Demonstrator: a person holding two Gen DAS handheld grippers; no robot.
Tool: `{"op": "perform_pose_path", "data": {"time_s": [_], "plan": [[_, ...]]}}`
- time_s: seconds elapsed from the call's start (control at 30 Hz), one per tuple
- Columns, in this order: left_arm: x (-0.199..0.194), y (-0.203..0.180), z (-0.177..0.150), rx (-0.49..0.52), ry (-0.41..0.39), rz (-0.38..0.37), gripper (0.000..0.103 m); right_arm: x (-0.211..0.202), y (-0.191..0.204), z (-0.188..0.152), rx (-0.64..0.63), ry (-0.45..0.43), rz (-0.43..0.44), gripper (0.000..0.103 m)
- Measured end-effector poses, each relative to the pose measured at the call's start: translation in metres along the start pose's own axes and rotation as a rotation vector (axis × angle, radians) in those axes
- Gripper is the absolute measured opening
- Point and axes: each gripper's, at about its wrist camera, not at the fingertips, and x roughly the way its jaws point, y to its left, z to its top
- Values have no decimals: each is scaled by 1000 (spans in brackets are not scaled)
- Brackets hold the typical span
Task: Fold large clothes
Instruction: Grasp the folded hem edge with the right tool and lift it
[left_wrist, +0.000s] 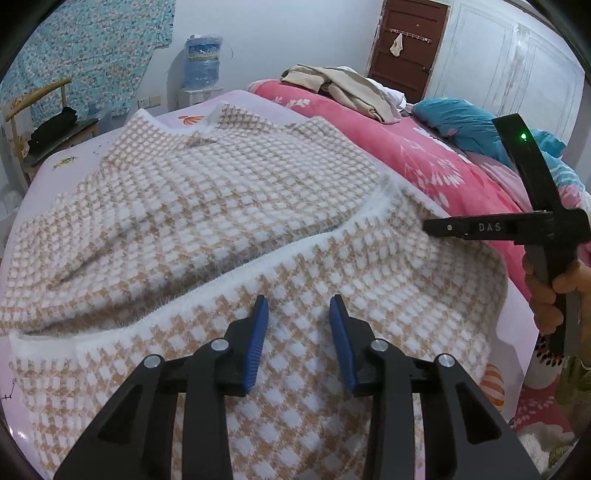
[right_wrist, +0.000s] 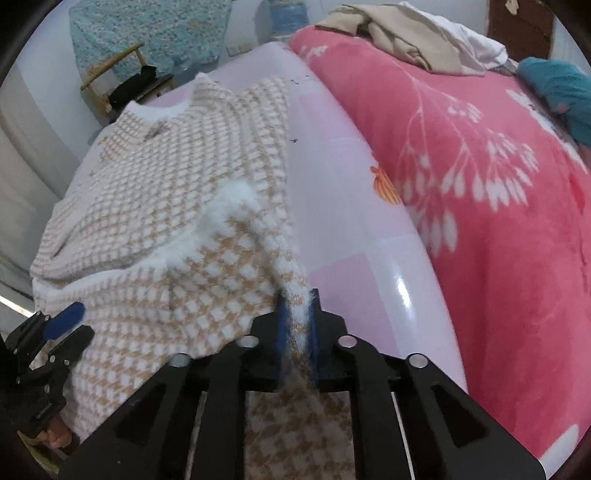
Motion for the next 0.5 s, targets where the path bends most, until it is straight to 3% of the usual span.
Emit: {"op": "perform_pose_path", "data": {"time_s": [0.17, 0.27, 0.37, 0.43, 0.5], "plan": [[-13, 5, 3, -7, -26, 0, 34, -41, 9, -2, -42, -127, -17, 44], [-17, 15, 6, -43, -20, 26, 34, -53, 34, -2, -124, -178, 65, 45], [-5, 26, 4, -74, 33, 71, 34, -33, 66, -4, -207, -138, 148, 45], [-2, 35, 2, -128, 36, 44, 34, -7, 84, -4, -238, -79, 200, 45], [-4, 42, 2, -160, 32, 32, 34, 17, 92, -4, -251, -22, 170, 45]]}}
